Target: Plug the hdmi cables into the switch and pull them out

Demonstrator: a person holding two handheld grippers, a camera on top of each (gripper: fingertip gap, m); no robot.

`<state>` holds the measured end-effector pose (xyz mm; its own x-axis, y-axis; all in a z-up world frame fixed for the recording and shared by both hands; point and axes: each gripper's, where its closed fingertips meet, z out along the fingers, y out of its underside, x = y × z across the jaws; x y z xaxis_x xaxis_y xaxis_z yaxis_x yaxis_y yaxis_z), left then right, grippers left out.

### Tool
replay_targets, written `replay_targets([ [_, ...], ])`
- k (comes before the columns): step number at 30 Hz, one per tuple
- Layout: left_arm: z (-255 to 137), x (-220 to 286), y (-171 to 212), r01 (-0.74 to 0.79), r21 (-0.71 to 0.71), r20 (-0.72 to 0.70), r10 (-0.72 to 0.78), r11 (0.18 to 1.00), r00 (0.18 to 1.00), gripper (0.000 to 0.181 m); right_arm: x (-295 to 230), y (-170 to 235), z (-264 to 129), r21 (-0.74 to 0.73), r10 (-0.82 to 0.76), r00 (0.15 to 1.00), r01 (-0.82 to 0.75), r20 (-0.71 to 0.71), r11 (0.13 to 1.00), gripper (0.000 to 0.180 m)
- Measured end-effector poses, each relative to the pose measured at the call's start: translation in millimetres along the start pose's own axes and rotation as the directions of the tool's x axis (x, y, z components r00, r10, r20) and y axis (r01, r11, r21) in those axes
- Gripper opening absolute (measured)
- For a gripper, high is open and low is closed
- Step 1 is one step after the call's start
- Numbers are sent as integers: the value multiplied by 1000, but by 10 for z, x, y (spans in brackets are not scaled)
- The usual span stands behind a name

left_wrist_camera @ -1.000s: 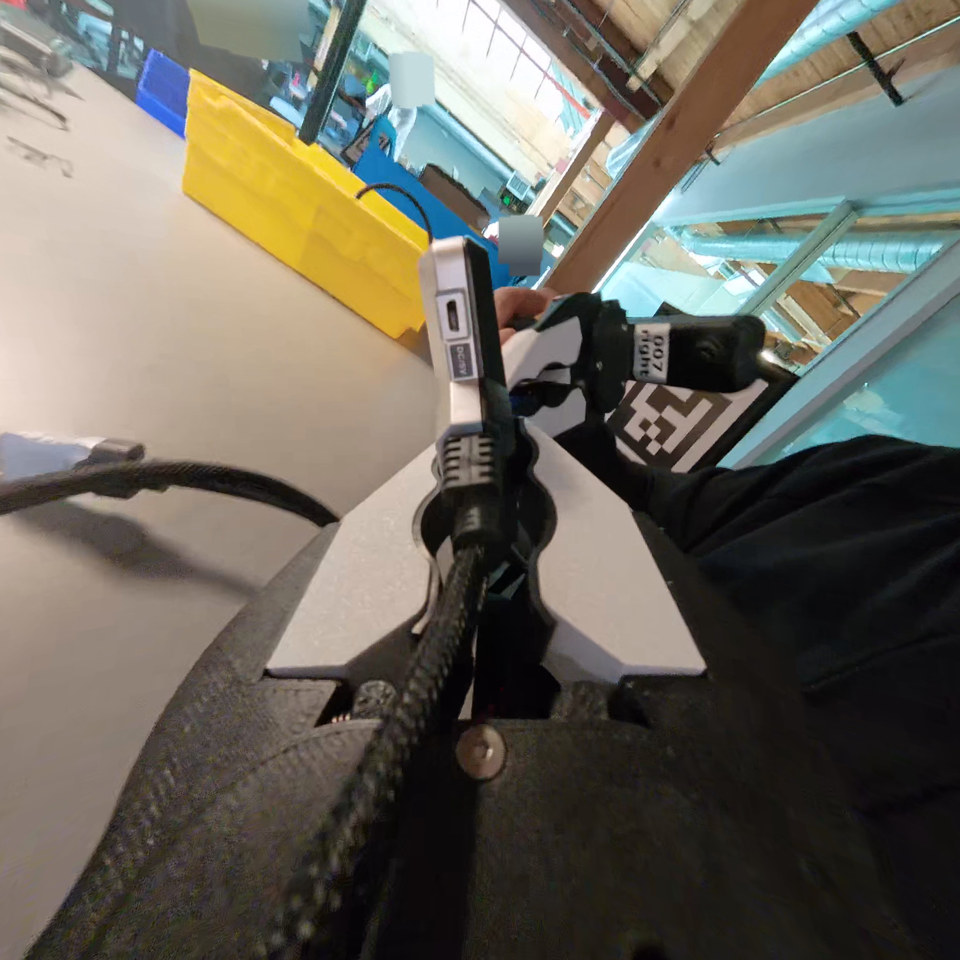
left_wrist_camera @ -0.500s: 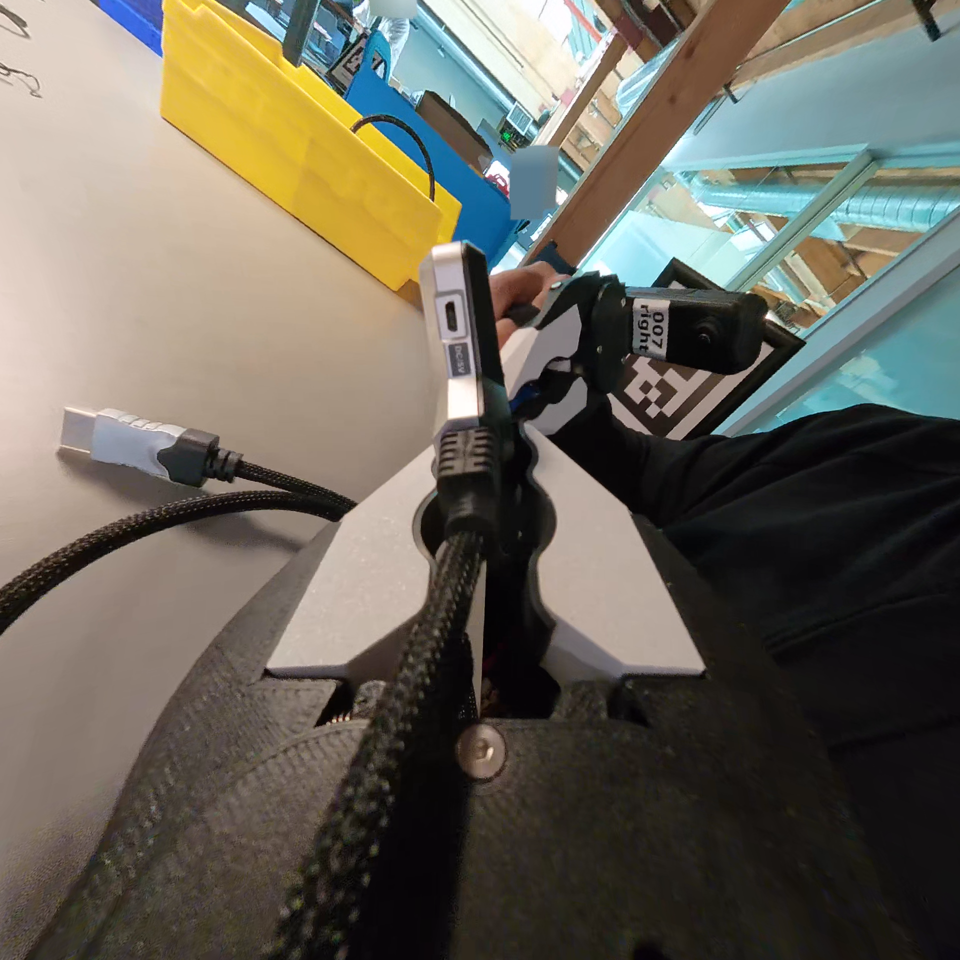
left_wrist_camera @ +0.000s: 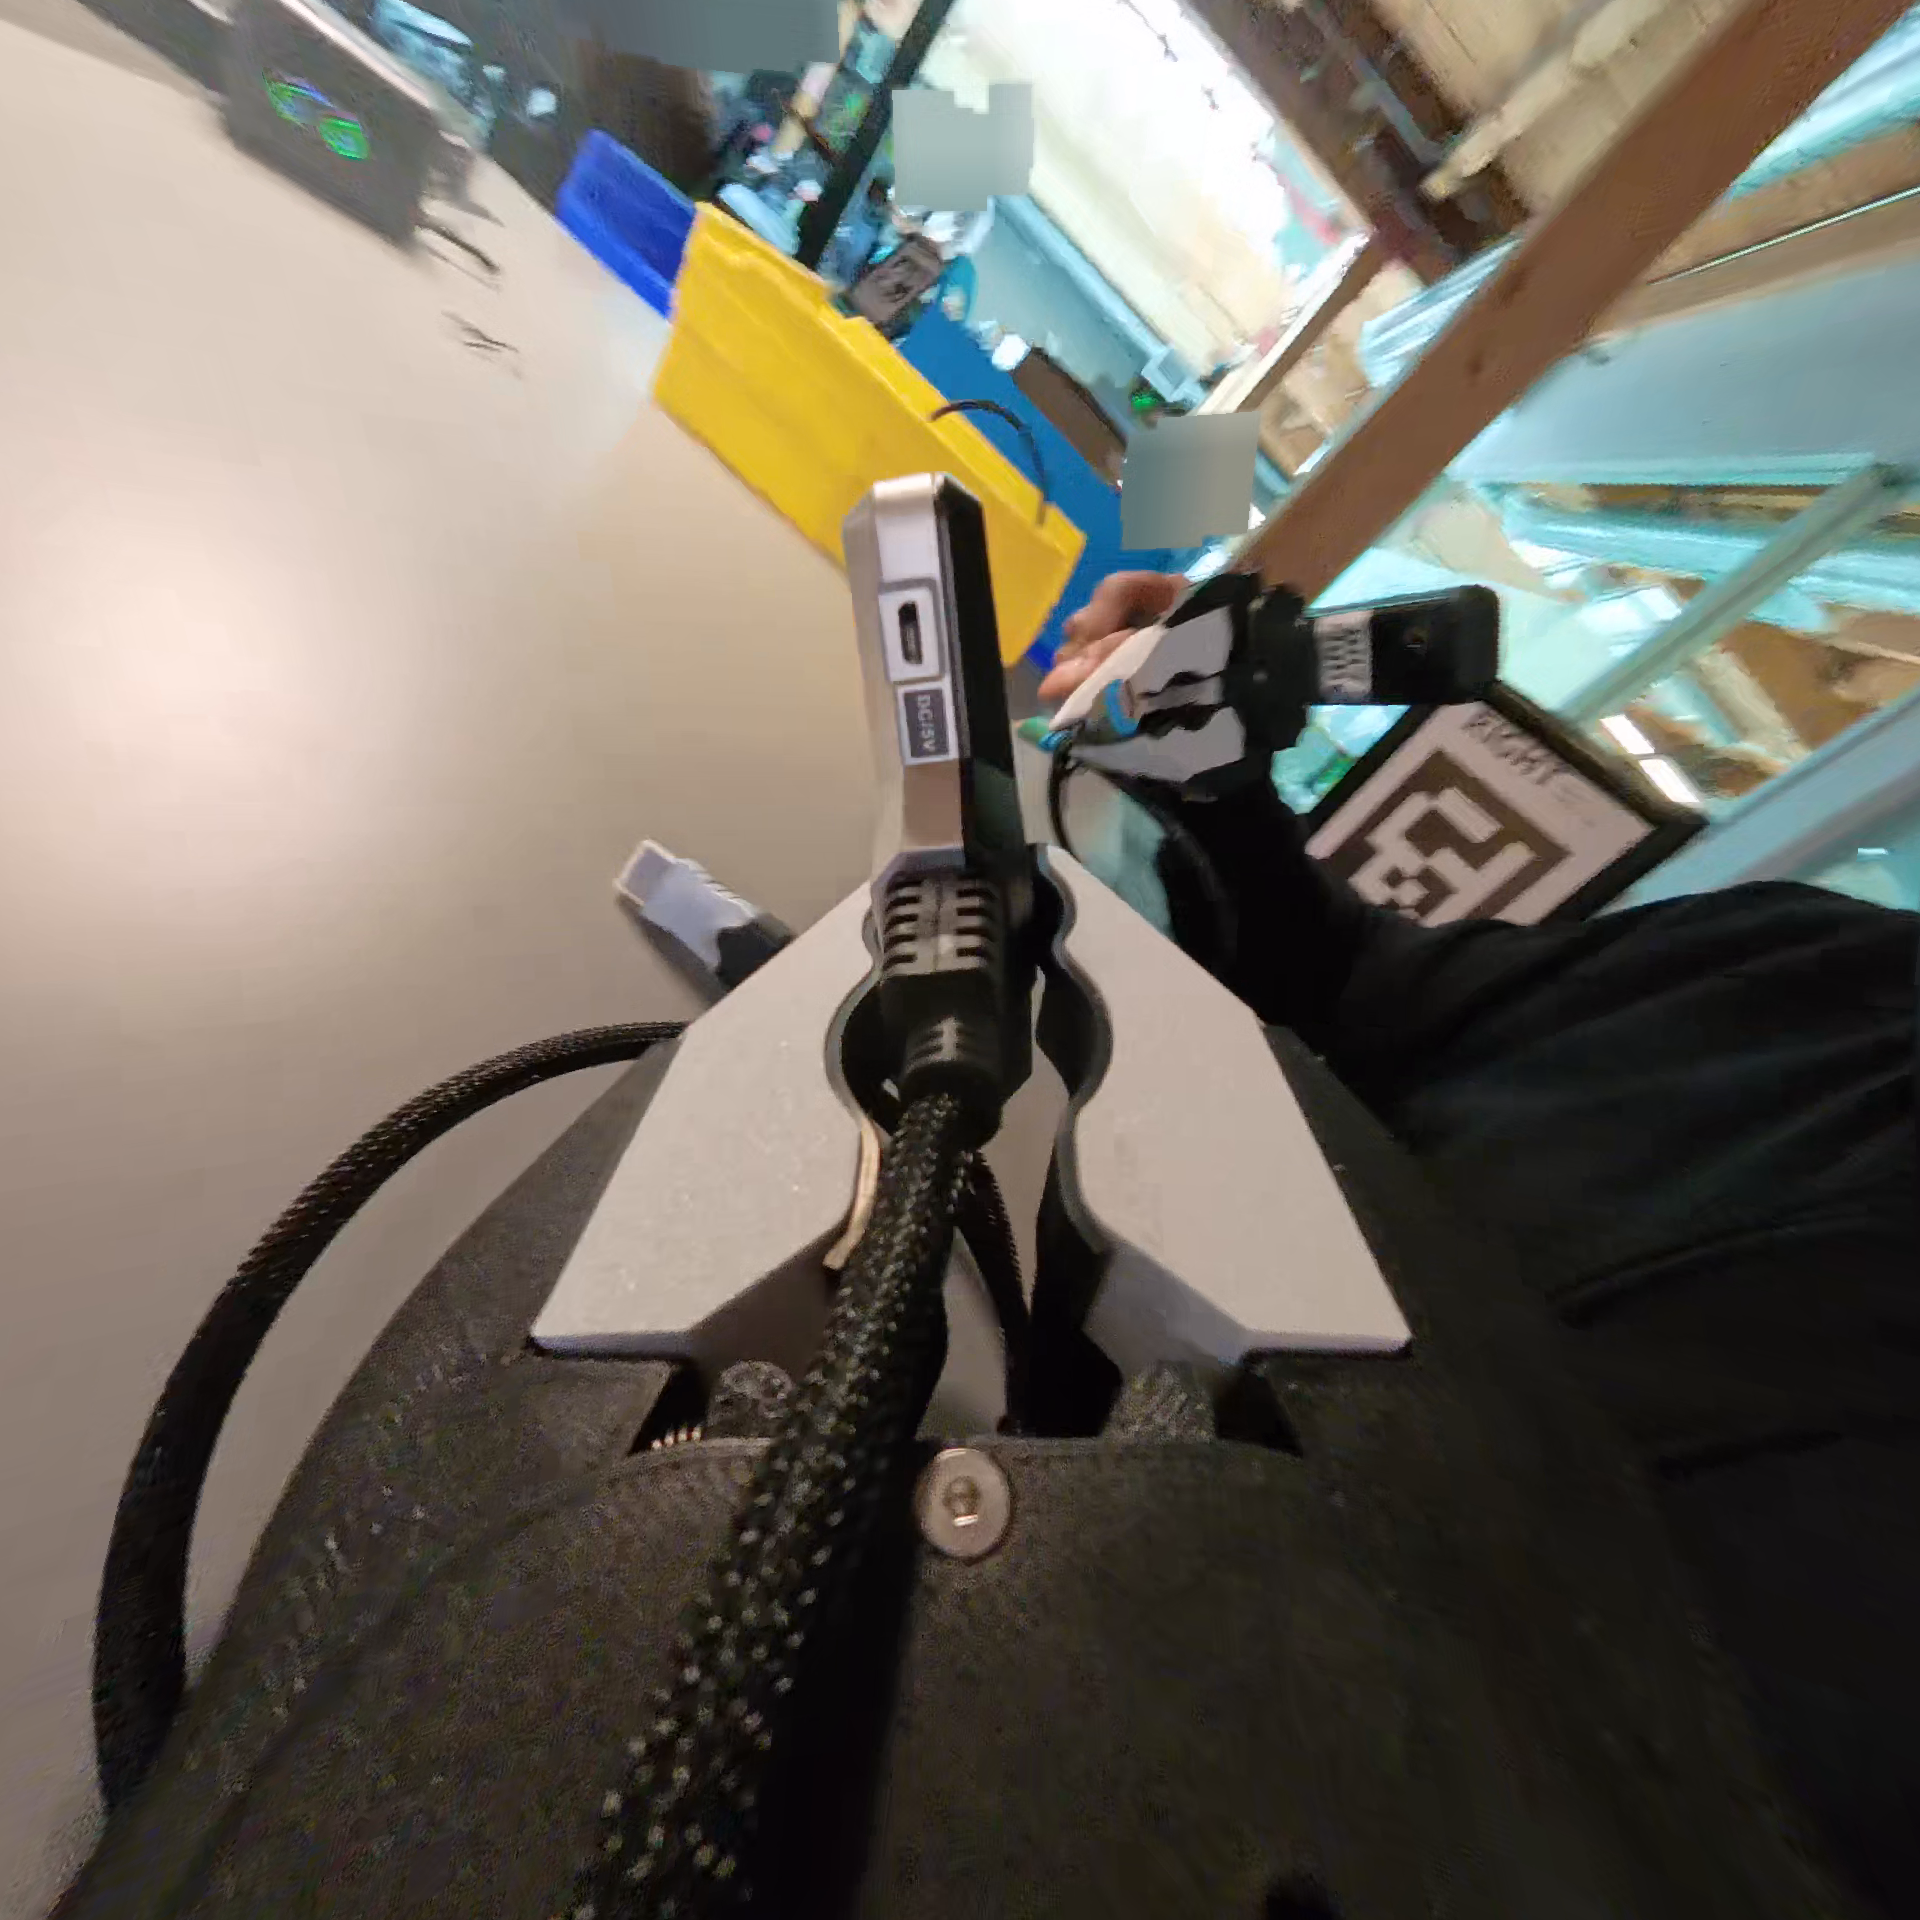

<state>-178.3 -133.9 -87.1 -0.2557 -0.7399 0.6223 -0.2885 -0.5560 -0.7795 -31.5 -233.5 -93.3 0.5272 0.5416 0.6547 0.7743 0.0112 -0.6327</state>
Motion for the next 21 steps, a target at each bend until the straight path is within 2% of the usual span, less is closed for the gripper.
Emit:
replay_targets([
  [2,-36,-65,24,3,-10,33,-3,1000,999,23,438,199,-279,-67,29,982,-42,-185,997,8],
  [4,-39,-66,38,0,-8,42,0,1000,999,23,1097,444,-814,-69,139,891,-187,-432,980,8],
  [6,-31,-80,60,-3,-18,55,4,1000,998,23,1719,711,-1536,48,303,706,-357,-640,933,8],
  [8,-32,-93,61,1,-16,62,0,1000,998,23,2146,1004,-2251,212,452,489,-470,-746,857,7],
  [10,-43,-89,47,5,-5,56,-4,1000,998,22,2327,1487,-2751,241,491,314,-586,-813,774,7],
  [11,-49,-88,40,6,1,53,-6,1000,999,22,2294,1768,-2837,205,502,278,-676,-819,708,7],
  [13,-59,-85,30,7,10,50,-7,1000,999,22,2040,2323,-2764,68,530,260,-851,-807,521,8],
  [14,-61,-84,28,6,12,50,-6,1000,999,22,1899,2559,-2672,-17,519,278,-892,-809,452,8],
  [16,-51,-82,36,4,6,51,-4,1000,999,22,1641,2953,-2452,-202,451,363,-908,-816,366,9],
  [19,-18,-82,69,2,-15,57,-1,1000,998,22,1447,3143,-2256,-456,292,558,-818,-777,350,28],
  [20,-10,-91,82,-1,-23,67,3,1000,998,22,1487,3094,-2242,-473,250,580,-795,-775,380,30],
  [21,-3,-101,94,-6,-30,77,8,1000,997,22,1554,3022,-2253,-461,225,579,-785,-783,414,40],
])
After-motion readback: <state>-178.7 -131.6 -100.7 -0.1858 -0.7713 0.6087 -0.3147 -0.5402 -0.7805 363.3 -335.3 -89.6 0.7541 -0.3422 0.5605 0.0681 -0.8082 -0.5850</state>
